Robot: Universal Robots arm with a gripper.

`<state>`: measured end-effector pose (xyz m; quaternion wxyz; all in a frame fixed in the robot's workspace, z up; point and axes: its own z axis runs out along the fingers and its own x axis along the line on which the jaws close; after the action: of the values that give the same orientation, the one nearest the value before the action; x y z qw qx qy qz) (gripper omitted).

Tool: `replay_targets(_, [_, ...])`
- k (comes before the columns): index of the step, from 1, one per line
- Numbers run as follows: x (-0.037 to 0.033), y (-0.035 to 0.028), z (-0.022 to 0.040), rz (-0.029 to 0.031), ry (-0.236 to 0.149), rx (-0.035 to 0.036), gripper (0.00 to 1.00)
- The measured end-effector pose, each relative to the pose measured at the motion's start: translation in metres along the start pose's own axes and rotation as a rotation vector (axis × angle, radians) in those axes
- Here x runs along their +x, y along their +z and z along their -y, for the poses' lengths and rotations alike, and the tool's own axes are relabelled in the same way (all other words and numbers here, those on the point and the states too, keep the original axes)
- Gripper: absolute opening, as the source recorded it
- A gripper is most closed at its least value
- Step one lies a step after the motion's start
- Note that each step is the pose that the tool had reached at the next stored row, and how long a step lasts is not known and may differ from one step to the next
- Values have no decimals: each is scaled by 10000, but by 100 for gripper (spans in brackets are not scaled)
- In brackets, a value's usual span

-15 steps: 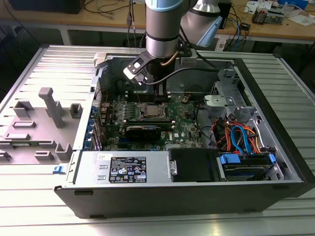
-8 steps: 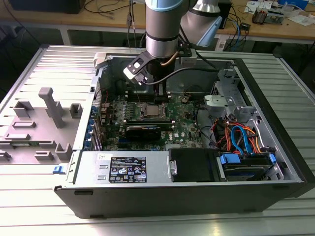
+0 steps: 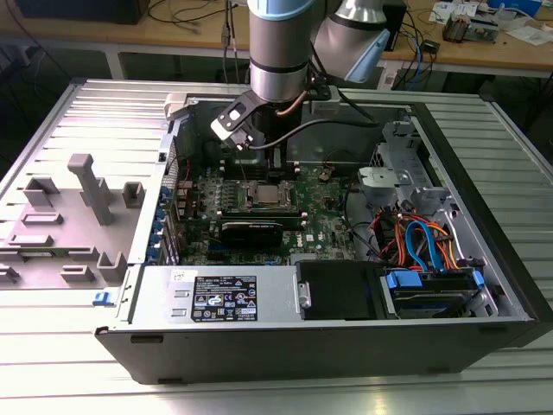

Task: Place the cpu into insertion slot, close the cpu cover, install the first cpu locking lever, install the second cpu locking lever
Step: 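Close the cpu cover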

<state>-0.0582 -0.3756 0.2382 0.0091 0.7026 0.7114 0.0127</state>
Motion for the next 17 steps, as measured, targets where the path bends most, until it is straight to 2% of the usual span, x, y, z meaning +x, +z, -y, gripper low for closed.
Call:
replay_targets(4, [0, 2, 38, -2, -1, -14, 11])
replay_targets(9, [2, 23, 144, -1, -1, -17, 11])
replay_targets(15, [2, 136, 254, -2, -2, -18, 11])
replay_targets(17, [2, 201, 276, -1, -11, -17, 11])
